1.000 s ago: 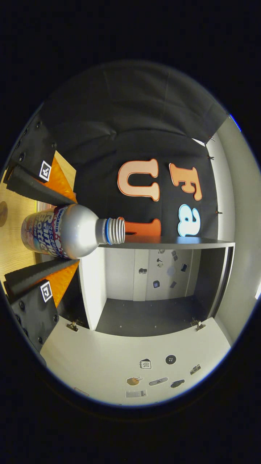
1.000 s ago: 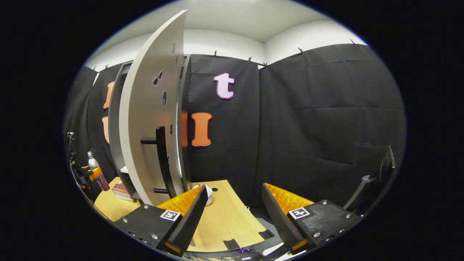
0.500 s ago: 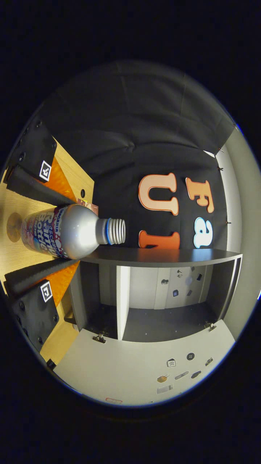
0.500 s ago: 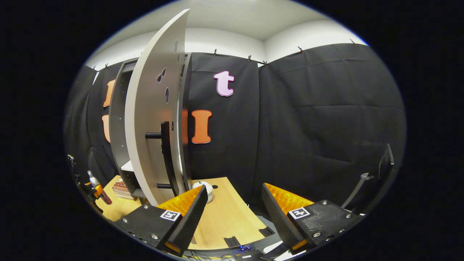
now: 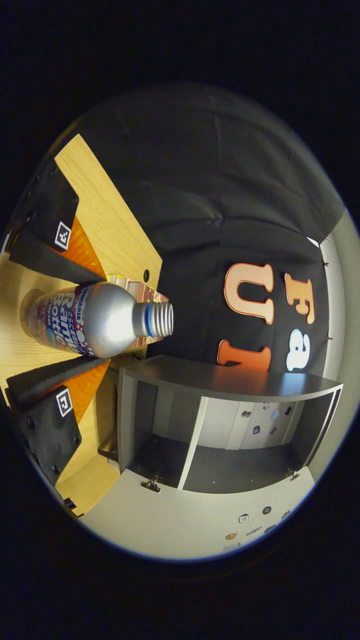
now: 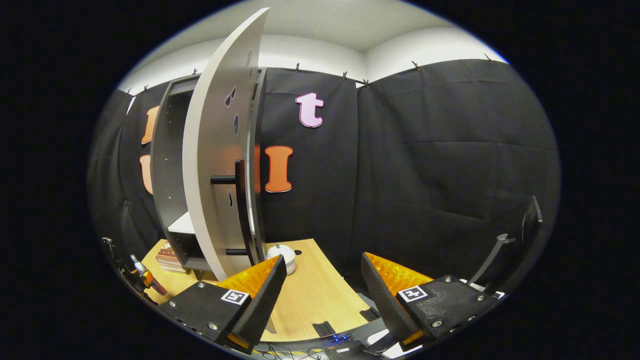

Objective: Open the cabinet door with the right hand, grasp the bottle in the cabinet with the left hand and place it on the coaster, then close the cabinet door with the right hand.

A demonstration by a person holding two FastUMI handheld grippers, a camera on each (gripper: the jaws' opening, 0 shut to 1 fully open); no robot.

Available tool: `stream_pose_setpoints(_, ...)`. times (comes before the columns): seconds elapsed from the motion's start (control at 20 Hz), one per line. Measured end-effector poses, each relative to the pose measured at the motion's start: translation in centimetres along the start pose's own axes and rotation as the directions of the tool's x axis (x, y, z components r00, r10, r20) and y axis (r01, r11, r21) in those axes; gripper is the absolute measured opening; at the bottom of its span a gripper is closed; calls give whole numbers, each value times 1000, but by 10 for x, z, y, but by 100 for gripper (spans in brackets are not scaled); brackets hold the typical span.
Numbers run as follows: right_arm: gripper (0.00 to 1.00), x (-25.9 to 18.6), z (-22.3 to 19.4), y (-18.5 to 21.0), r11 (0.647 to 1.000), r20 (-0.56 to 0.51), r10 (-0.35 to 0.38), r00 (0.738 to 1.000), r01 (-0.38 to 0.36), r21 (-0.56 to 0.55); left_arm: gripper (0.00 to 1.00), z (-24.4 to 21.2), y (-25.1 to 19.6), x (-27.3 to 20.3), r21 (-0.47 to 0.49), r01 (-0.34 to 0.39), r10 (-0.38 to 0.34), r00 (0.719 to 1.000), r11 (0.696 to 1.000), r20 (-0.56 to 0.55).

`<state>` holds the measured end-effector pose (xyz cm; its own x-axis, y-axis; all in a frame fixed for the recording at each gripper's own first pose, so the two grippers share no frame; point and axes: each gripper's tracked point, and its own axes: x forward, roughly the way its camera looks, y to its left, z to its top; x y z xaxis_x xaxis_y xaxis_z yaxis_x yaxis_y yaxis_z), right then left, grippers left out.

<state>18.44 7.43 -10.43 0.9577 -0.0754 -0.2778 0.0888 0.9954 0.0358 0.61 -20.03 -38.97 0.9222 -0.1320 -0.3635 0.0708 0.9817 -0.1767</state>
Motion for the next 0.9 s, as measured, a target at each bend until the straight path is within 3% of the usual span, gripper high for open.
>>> stream_pose_setpoints(0.1, 88, 1, -1, -1, 1000, -1, -7, 1000, 7, 11, 85, -9, 1, 5, 29, -11, 11, 1000, 1000, -4)
stream_pose_setpoints(0.15, 98, 2, -1, 0, 1000, -4, -11, 1000, 11, 18, 85, -14, 0, 7, 49, -14, 14, 1000, 999, -3)
stream_pose_setpoints(0.2, 93, 1, -2, 0, 1000, -9, -14, 1000, 14, 22, 85, -20, -1, 8, 69, -16, 17, 1000, 997, -4)
stream_pose_setpoints(0.3, 93, 1, -3, -4, 999, -18, -27, 999, 28, 27, 86, -30, -3, 12, 97, -9, 10, 1000, 995, -14)
stream_pose_setpoints(0.4, 88, 1, -4, -7, 999, -21, -42, 999, 43, 30, 86, -37, -5, 16, 108, -3, 5, 1000, 994, -20)
stream_pose_setpoints(0.45, 93, 2, -4, -8, 998, -22, -49, 999, 50, 33, 86, -39, -6, 19, 115, -5, 7, 1000, 993, -23)
stream_pose_setpoints(0.9, 93, 4, -8, -13, 996, -42, -73, 996, 75, 46, 86, -73, -9, 22, 143, -18, 27, 998, 990, -65)
